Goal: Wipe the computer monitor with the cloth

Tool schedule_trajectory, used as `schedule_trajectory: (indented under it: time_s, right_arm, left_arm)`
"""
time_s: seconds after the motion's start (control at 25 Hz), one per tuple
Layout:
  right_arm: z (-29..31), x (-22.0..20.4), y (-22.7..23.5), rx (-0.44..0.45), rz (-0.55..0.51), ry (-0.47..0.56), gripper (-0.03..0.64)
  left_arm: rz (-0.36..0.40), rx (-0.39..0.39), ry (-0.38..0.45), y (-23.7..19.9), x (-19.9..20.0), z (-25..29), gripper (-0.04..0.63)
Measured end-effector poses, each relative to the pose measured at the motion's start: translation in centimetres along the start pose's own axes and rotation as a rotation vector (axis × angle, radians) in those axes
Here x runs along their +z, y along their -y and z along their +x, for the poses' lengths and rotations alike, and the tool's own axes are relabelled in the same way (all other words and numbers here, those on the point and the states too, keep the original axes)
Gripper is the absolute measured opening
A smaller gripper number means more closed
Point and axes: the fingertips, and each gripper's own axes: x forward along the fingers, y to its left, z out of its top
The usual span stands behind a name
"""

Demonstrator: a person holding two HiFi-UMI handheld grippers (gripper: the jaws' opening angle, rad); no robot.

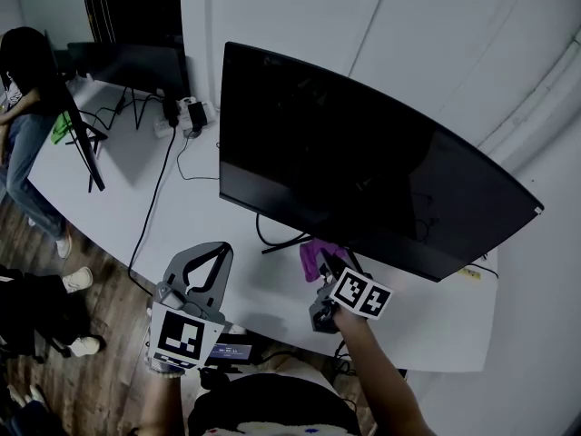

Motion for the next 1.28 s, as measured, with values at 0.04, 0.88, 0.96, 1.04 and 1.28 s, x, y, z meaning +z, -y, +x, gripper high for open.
schedule_trajectory:
  time_s: [0.04, 0.88, 0.96, 1.04, 1.28]
  right_arm:
    - [0.4, -0.1, -0.5, 0.006, -0.001, -0.004, 0.092]
    - [7.3, -3.1, -8.7, 0.088, -0.026, -0.061, 0.092]
    - [7.8, -3.4, -9.4, 0.095, -0.038, -0.073, 0.092]
    - [8.3, -3.7, -10.1, 0.102, -0.047, -0.083, 0.092]
    - [10.1, -4.4, -12.1, 0.114, -0.089, -0.116, 0.092]
  left_arm:
    - [-0.001, 0.002, -0.001, -0.4, -0.2, 0.0, 0.006]
    - [-0.008, -0.021, -0.016, -6.8, -3.7, 0.7, 0.006]
    - [-0.012, -0.017, -0.022, -7.2, -4.0, 0.6, 0.006]
    - [-0.017, -0.013, -0.025, -7.6, -4.2, 0.5, 0.006]
    - [-0.029, -0.001, -0.035, -9.1, -5.4, 0.1, 0.006]
